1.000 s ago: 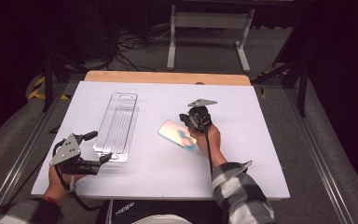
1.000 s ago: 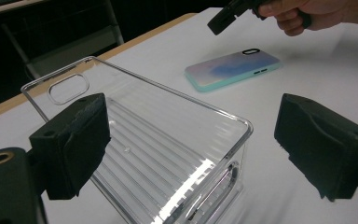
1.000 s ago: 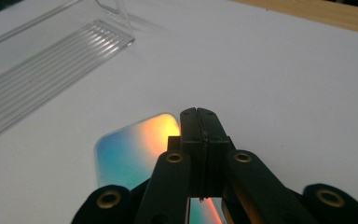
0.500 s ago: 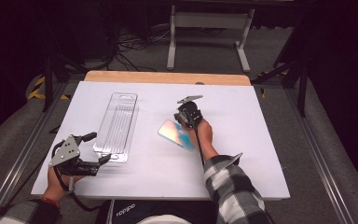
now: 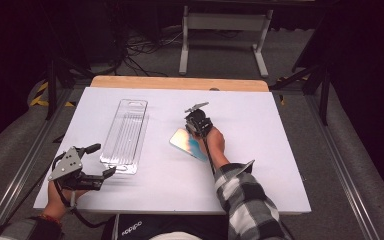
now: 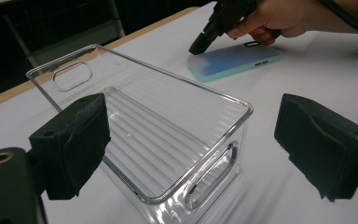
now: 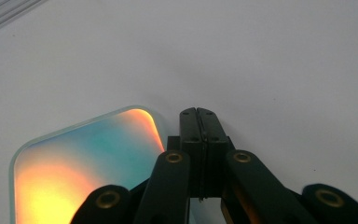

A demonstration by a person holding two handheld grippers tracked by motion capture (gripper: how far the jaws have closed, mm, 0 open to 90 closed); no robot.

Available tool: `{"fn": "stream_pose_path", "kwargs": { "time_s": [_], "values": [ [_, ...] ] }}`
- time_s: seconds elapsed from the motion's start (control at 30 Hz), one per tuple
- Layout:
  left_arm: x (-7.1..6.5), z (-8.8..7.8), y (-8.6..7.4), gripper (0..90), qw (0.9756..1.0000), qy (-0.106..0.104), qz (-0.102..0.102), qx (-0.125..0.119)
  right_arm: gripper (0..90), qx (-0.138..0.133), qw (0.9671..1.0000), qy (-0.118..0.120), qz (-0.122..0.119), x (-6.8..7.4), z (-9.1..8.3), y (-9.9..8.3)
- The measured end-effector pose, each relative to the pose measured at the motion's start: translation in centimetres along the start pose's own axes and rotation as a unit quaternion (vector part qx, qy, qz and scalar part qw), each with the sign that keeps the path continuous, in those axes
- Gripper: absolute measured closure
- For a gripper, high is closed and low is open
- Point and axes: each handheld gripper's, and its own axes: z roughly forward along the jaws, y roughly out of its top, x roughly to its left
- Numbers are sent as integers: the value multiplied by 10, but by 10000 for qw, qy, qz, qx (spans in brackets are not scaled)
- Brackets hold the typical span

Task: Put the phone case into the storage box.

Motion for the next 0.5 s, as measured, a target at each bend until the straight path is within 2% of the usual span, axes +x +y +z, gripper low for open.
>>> {"fn": "stream_pose_path", "kwargs": {
  "time_s": [0.13,0.2,0.23,0.3,0.37,0.4,0.5],
  "values": [
    [-1,2,0,110,9997,87,83,190,900,129,9995,6,-276,6,-4,3],
    [0,1,-1,110,9997,82,63,221,900,368,9978,181,-529,13,-4,5],
    [1,2,-1,110,9997,108,44,208,900,399,9973,127,-609,16,-4,5],
    [1,2,-1,110,9997,114,25,198,900,446,9967,212,-642,19,-5,6],
    [1,3,-1,109,9997,103,25,216,900,469,9955,393,-728,23,-6,7],
    [1,3,-1,109,9997,106,26,221,900,469,9955,393,-728,23,-6,7],
    [1,4,-1,112,9997,93,38,229,900,507,9932,531,-903,34,-5,8]
  ]
}}
